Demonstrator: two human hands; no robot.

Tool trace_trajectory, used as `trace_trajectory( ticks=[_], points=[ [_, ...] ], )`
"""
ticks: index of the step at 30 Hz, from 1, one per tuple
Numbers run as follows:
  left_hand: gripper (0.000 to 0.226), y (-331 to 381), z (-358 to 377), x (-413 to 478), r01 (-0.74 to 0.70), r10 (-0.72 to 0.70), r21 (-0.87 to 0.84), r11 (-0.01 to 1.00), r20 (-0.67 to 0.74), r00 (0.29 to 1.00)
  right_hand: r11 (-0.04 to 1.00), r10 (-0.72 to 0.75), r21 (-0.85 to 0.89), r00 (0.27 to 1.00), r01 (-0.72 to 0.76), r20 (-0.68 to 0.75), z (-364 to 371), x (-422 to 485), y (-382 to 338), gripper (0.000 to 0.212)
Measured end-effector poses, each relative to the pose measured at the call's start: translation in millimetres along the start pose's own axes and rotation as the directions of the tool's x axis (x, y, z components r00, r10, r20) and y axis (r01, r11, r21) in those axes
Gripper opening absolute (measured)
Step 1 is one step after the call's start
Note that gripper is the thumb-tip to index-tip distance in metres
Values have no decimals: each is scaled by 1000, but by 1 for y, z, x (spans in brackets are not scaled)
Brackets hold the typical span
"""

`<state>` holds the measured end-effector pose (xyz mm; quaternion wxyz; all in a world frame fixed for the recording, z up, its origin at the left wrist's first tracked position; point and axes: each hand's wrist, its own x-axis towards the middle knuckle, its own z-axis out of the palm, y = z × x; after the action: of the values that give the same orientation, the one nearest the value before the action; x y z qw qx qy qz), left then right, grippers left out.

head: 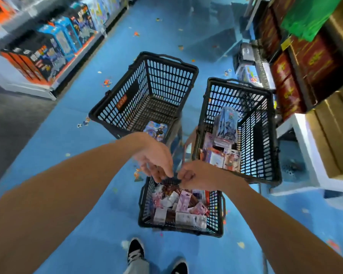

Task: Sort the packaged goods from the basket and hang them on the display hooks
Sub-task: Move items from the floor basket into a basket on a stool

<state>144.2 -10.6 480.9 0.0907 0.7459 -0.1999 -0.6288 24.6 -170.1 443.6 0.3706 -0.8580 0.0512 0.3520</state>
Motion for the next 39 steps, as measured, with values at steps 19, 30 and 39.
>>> trace_trajectory(
  ticks=[19,30,39],
  points=[
    [35,-216,207,427,132,-68,241,962,-256,964,940,294,227,943,-256,-155,323,243,272,7],
    [57,-246,188,599,314,-247,549,775,-194,949,996,86,28,996,-87,14,352,437,353,26],
    [87,-279,202,622,313,-26,773,551,-360,933,891,167,414,982,-187,84,374,457,364,20]
  ],
)
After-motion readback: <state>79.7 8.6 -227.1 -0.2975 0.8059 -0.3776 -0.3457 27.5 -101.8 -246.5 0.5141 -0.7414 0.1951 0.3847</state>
